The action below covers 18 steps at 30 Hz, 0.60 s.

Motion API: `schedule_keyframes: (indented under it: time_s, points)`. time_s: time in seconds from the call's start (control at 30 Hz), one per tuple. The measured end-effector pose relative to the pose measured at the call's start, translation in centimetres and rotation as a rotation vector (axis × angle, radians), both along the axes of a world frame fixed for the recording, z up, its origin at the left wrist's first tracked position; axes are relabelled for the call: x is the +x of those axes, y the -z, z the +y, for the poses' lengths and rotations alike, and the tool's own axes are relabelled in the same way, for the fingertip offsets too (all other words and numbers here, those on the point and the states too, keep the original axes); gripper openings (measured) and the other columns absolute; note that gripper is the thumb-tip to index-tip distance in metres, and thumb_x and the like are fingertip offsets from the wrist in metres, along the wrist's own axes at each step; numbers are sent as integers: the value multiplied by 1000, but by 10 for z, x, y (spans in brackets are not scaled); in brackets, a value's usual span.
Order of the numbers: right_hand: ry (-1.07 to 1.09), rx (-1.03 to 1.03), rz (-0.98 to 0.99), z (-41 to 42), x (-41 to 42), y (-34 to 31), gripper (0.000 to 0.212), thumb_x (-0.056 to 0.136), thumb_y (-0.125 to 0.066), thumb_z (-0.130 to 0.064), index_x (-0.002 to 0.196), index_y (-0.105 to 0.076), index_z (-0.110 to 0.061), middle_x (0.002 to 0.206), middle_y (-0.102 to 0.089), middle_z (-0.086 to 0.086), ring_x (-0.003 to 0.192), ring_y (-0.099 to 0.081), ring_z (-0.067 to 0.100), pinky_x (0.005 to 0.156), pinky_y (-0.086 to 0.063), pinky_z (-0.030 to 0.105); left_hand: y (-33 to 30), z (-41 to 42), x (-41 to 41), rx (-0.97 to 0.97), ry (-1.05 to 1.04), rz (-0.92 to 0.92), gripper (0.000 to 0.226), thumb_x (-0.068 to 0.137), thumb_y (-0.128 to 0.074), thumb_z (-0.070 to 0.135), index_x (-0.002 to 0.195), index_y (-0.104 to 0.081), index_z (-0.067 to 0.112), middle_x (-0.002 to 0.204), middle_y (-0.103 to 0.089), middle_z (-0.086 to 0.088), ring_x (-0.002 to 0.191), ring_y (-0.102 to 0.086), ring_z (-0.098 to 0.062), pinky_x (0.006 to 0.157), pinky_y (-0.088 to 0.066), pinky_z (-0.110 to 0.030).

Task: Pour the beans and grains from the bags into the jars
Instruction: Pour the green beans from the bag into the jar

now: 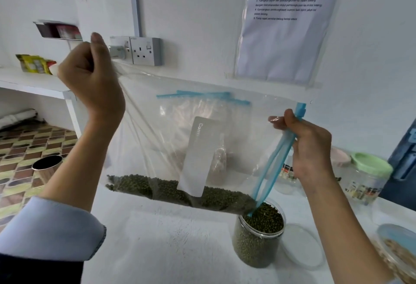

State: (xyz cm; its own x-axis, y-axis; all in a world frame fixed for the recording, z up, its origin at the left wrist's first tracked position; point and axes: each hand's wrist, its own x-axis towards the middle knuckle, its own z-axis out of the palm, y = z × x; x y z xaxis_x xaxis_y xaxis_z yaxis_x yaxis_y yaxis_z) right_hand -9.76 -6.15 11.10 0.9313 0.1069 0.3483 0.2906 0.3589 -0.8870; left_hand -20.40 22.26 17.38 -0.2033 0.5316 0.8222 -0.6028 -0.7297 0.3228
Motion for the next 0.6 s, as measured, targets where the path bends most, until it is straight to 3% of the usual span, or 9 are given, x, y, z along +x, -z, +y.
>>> schedule_keyframes:
  time_s: [0.13, 0.2, 0.3, 0.43, 0.6]
  points:
    - [-9, -32, 7, 2, -1, -2, 19, 87, -66, -23, 73, -72, -11, 81, -76, 0, 84, -69, 14, 106, -41, 41, 1, 0, -1, -8, -17, -5, 55, 92, -51, 20, 46, -28, 1, 45, -18, -19, 41, -19, -33, 43, -15, -39]
    - [46, -1, 16, 3, 0, 0, 18, 86, -67, -23, 74, -72, -12, 81, -75, -1, 83, -68, 14, 106, -41, 40, 2, -1, -1, -5, -17, -3, 55, 91, -51, 20, 47, -27, -1, 43, -17, -13, 42, -19, -31, 44, -13, -39]
    - [20, -44, 3, 4, -1, -1, 18, 85, -67, -24, 73, -73, -13, 81, -76, 1, 85, -68, 17, 105, -42, 39, 1, -3, 1, -9, -9, 12, 53, 92, -52, 22, 49, -23, 15, 43, -21, 1, 43, -19, -29, 44, -14, -39]
    - [92, 2, 3, 1, 1, 1, 16, 86, -68, -22, 74, -71, -12, 74, -74, -4, 77, -66, 11, 94, -44, 27, 3, -6, 3, -12, 3, 15, 51, 92, -52, 23, 51, -23, 18, 43, -22, 2, 43, -19, -28, 42, -17, -39]
    - [104, -20, 1, -2, -2, 2, 18, 85, -68, -20, 69, -70, -14, 70, -74, -4, 73, -63, 11, 87, -45, 25, 8, -15, 9, -23, 34, 28, 49, 92, -53, 24, 48, -33, 31, 41, -26, 4, 42, -22, -26, 41, -19, -39]
